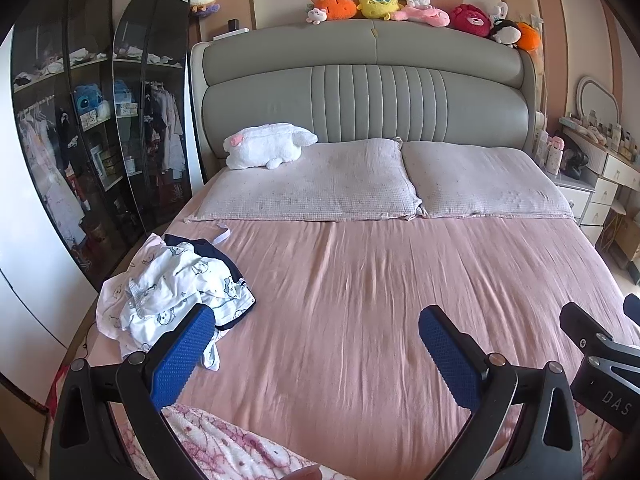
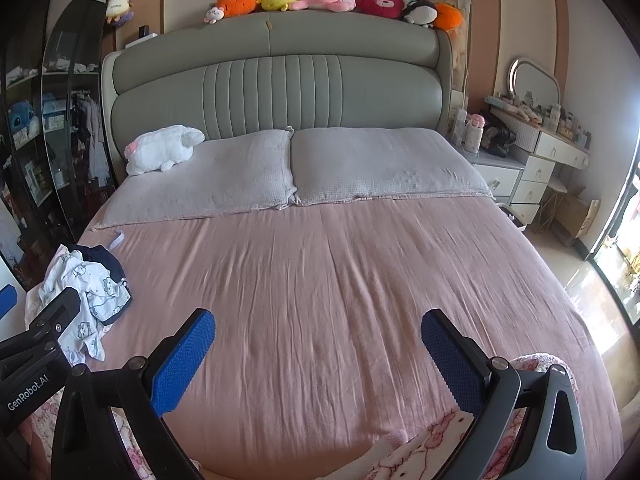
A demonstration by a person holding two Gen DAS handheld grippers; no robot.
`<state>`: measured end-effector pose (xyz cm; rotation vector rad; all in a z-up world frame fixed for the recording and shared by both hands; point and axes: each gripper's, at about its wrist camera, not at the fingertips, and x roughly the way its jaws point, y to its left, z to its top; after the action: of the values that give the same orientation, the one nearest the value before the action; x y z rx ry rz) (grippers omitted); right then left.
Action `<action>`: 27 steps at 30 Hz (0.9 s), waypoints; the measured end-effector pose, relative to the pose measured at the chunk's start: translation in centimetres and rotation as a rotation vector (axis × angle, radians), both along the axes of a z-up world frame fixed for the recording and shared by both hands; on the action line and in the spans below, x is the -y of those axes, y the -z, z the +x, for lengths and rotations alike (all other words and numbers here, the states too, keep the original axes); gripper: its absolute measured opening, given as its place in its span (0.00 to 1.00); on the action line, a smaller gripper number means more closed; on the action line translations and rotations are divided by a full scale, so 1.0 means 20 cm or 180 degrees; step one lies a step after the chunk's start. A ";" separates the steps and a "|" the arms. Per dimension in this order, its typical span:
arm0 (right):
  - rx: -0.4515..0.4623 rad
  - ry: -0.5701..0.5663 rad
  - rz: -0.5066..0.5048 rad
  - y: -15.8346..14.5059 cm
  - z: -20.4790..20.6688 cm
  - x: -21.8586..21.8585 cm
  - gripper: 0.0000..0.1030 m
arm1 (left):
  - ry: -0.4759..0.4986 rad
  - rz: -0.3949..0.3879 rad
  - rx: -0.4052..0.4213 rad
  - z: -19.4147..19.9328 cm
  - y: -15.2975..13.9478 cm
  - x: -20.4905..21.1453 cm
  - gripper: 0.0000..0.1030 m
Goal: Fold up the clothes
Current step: 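Move both grippers toward the pile of light blue pajama pants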
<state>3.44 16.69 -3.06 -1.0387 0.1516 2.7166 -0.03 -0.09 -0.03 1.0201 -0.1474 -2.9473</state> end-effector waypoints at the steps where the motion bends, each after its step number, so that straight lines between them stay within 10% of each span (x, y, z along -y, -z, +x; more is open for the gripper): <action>1: 0.0000 -0.0010 -0.0018 0.00 0.00 0.00 1.00 | 0.0005 0.0015 -0.0006 0.00 0.00 0.01 1.00; 10: -0.0052 -0.0384 0.0069 0.01 -0.11 0.15 1.00 | -0.0107 -0.0093 -0.0173 -0.03 -0.01 0.14 1.00; 27: -0.0156 -0.1773 0.0099 -0.03 -0.70 0.90 1.00 | -0.1266 0.0268 0.0014 -0.17 0.17 1.27 1.00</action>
<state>-10.65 -1.25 -2.51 -1.1432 -0.2044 3.2208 -3.43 -25.54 -3.50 0.9364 0.1630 -2.6075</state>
